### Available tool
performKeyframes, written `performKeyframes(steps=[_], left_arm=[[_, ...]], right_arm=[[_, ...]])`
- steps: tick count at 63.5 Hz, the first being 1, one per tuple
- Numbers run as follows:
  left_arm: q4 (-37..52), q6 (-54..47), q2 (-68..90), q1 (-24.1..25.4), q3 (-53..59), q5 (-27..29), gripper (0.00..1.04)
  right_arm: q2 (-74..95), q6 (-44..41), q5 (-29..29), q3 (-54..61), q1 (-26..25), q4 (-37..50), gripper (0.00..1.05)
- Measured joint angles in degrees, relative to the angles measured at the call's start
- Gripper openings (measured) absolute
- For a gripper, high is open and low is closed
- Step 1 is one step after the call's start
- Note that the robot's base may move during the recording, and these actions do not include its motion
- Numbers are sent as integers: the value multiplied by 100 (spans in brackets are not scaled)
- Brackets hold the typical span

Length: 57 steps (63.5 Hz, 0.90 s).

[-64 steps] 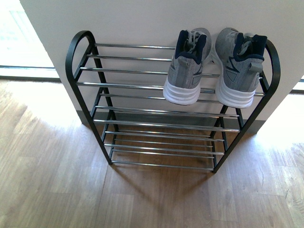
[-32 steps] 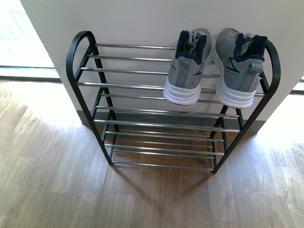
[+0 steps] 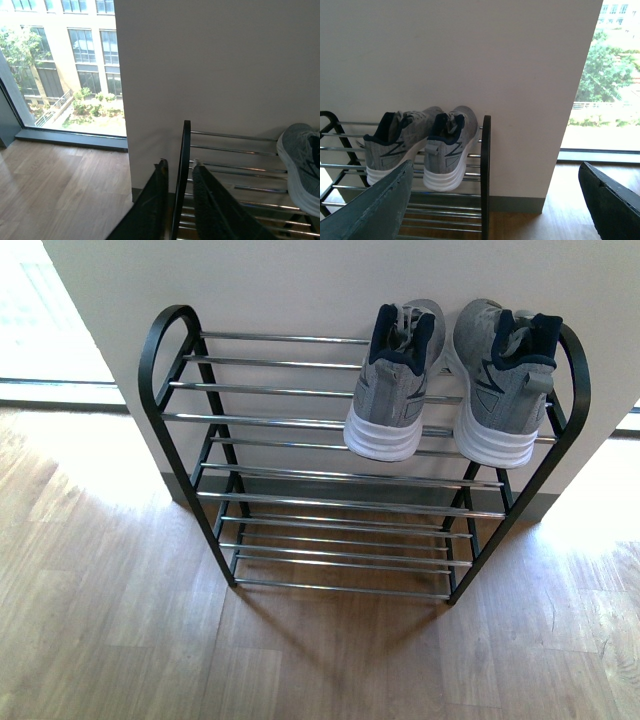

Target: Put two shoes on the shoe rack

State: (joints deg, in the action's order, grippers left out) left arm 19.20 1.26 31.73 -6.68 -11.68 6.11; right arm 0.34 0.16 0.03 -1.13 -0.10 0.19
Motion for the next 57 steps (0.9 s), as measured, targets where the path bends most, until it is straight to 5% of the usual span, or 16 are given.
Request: performKeyframes(steps=[4, 11, 57], left_arm=[[-2, -9, -192, 208, 162, -238, 1], [-20, -52, -514, 638, 402, -551, 1], [-629, -72, -1878, 649, 1082, -612, 1]], right_arm=[[0, 0, 0, 0, 0, 0, 96], [0, 0, 0, 0, 0, 0, 96], [-2, 0, -4, 0, 0, 0, 96]])
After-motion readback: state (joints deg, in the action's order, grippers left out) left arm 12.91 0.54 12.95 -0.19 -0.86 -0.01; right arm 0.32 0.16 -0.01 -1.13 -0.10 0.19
